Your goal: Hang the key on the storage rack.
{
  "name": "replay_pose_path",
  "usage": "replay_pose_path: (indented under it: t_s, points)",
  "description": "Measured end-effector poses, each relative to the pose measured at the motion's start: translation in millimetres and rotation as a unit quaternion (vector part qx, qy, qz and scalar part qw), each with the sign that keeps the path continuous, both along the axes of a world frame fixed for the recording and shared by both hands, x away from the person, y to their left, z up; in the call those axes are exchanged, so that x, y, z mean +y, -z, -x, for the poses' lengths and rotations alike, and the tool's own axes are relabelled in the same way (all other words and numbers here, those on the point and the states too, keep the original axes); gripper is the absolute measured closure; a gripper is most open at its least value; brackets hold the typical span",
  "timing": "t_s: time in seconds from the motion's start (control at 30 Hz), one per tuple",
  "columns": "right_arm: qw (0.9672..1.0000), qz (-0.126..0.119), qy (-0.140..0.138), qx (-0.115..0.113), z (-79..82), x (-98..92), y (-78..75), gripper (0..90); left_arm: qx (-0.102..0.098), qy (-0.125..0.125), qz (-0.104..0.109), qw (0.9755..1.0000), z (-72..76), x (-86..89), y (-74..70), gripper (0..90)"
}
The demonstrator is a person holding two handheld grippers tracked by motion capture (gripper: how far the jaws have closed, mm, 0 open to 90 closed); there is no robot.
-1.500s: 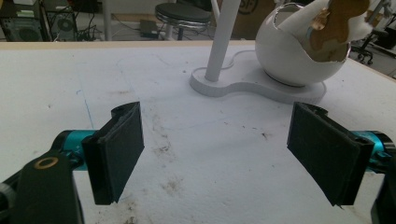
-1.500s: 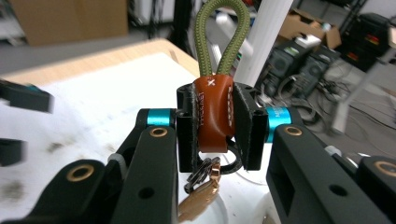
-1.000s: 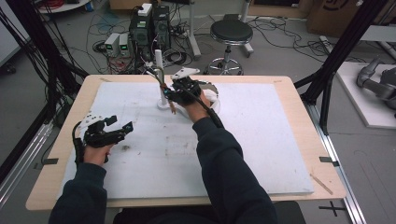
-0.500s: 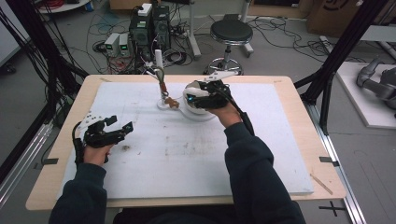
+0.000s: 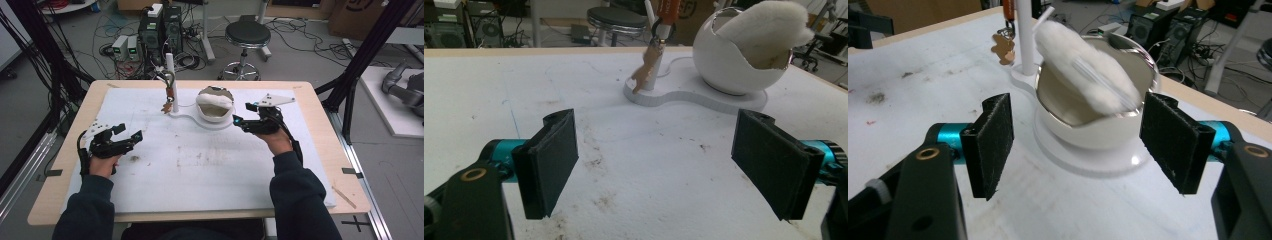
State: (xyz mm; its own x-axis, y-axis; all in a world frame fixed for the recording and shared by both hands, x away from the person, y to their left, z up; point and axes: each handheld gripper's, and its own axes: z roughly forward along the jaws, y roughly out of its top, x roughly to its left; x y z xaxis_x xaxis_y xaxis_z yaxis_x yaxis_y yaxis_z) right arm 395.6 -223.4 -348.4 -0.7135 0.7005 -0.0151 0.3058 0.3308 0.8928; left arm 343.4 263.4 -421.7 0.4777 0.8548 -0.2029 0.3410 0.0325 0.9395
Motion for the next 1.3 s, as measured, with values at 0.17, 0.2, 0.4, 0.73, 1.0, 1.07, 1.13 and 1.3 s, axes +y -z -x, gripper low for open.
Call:
replay_pose_path:
  t_s: [0.17,0.2,0.4,0.73,1.0,1.07,1.13,1.3]
  points:
    - [0.9997,-0.007,0.022,-0.007,10.8,-23.2,8.3,27.3,-0.005,0.002,0.004,1.0,0.5,-0.6,-1.3,18.5]
    - [0.9996,-0.007,0.025,-0.009,12.9,-27.3,10.1,26.7,-0.004,0.001,0.004,1.0,0.5,-0.8,-1.3,18.5]
    - [0.9988,-0.009,0.047,-0.01,25.6,-47.2,23.1,24.4,-0.004,0.006,0.0,1.0,0.7,-2.5,-1.3,18.5]
    - [0.9964,0.021,0.08,-0.021,42.9,-74.4,39.7,24.1,-0.009,0.008,0.001,0.9999,0.0,-4.9,-2.4,18.5]
    - [0.9953,0.005,0.094,-0.023,48.6,-91.8,43.1,21.1,-0.019,0.012,-0.007,0.9997,-1.8,-9.6,-4.7,18.5]
    - [0.9949,0.004,0.099,-0.019,48.9,-95.5,44.6,21.0,-0.019,0.014,-0.01,0.9997,-1.8,-11.2,-4.4,18.5]
    - [0.9946,0.006,0.103,-0.016,49.0,-99.0,45.8,21.0,-0.02,0.015,-0.011,0.9996,-1.2,-12.1,-4.8,18.5]
    - [0.9935,0.007,0.113,-0.013,48.7,-102.5,46.6,21.0,-0.021,0.014,-0.008,0.9996,-1.2,-11.6,-5.3,18.5]
